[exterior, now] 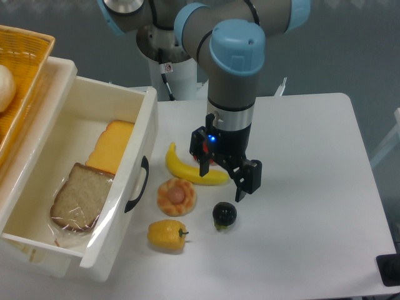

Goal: Pick up the egg
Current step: 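Move the open gripper from above the banana toward the orange bun, then swing the gripper over the orange flower-shaped sausage bun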

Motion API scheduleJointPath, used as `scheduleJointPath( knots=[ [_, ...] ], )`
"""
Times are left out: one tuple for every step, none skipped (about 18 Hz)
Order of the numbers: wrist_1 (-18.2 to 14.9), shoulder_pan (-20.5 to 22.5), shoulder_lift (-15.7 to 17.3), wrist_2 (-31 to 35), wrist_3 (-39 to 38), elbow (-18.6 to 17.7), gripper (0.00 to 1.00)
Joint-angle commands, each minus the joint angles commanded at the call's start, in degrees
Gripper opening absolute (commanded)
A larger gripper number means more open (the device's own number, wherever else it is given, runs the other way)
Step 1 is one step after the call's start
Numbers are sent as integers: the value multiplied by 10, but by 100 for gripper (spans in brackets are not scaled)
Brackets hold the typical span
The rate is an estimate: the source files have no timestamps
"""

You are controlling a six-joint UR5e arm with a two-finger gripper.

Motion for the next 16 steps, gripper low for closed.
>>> scheduleJointPath(
  knots=[
    [2,-1,1,1,0,-4,100],
    [4,-1,1,1,0,-11,100],
    [4,-1,2,1,0,-12,100],
    [3,-3,2,1,1,-17,100],
    [4,-4,3,1,1,-25,100],
    [3,-4,3,2,1,-33,100],
    [4,-4,3,2,2,-40,100],
    [3,-4,3,2,2,-46,100],
    [3,-4,3,2,3,-54,100],
    [3,-5,0,3,6,-61,100],
    [3,-10,-2,3,9,-64,100],
    [2,-15,-3,3,8,-66,100],
    [-1,-18,-8,3,6,-66,100],
    [-1,-21,-9,2,4,-77,100],
    [0,-23,-9,2,4,-81,100],
    [-1,-23,-11,1,7,-84,100]
  ],
)
